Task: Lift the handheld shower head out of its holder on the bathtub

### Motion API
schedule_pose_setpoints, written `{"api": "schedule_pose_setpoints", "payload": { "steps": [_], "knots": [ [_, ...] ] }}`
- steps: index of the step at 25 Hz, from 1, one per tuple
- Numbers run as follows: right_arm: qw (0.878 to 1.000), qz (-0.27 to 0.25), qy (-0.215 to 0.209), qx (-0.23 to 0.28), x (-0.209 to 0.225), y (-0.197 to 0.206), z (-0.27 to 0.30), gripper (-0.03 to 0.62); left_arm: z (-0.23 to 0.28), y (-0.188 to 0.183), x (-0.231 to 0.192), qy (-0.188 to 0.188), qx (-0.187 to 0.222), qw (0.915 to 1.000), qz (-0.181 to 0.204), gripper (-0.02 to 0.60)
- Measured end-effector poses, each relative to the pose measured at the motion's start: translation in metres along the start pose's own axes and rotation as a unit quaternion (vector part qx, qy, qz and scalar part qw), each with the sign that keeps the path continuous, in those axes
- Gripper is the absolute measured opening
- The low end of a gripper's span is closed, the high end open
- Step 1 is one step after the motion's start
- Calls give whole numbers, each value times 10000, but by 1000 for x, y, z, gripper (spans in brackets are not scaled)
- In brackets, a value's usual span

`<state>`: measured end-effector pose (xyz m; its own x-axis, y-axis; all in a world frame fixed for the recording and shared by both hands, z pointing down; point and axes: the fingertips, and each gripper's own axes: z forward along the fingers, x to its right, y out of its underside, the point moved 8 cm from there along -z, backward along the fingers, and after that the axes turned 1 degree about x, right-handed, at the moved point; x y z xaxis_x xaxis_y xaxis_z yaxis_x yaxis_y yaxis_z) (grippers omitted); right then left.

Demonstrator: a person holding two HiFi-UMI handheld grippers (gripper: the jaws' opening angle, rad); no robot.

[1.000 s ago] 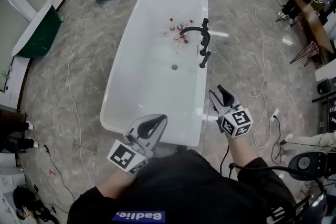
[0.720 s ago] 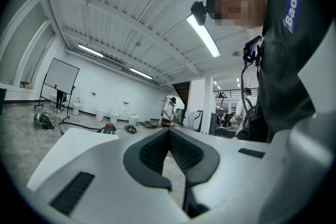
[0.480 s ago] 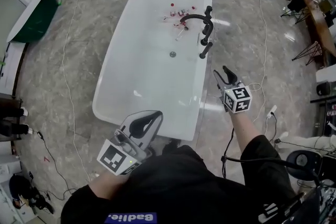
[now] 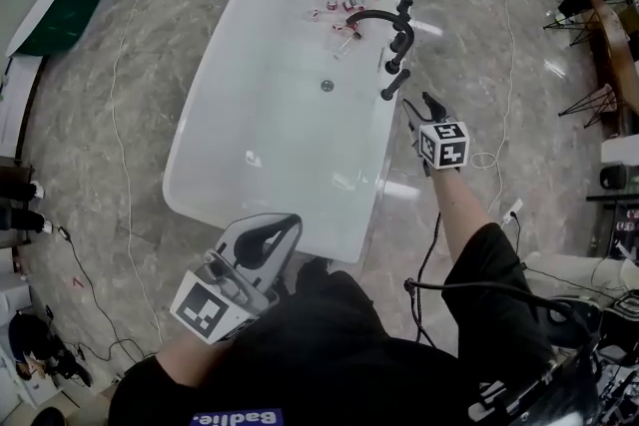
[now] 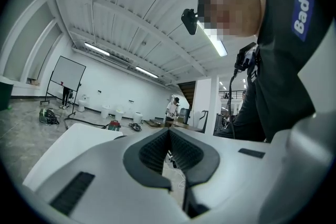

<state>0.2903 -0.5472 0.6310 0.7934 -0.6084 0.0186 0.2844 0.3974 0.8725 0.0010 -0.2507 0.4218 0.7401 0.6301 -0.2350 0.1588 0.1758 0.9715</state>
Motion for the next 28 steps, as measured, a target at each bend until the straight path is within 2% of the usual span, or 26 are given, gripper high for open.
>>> {"api": "schedule_pose_setpoints", "payload": {
  "steps": [12, 19, 26, 28],
  "knots": [
    [9975, 282, 337, -560, 32, 34, 75, 215, 0, 18, -11, -145, -184, 9997, -13, -6],
    [9944, -118, 483, -934, 43, 40, 121, 215, 8, 35, -20, -166, -447, 9988, -95, -6],
    [9905, 50, 665, -1200, 51, 55, 153, 213, -5, 51, -19, -307, -741, 9966, -184, -6],
    [9887, 19, 804, -1269, 59, 58, 156, 188, -5, 58, -19, -354, -793, 9960, -209, -6]
  ]
}}
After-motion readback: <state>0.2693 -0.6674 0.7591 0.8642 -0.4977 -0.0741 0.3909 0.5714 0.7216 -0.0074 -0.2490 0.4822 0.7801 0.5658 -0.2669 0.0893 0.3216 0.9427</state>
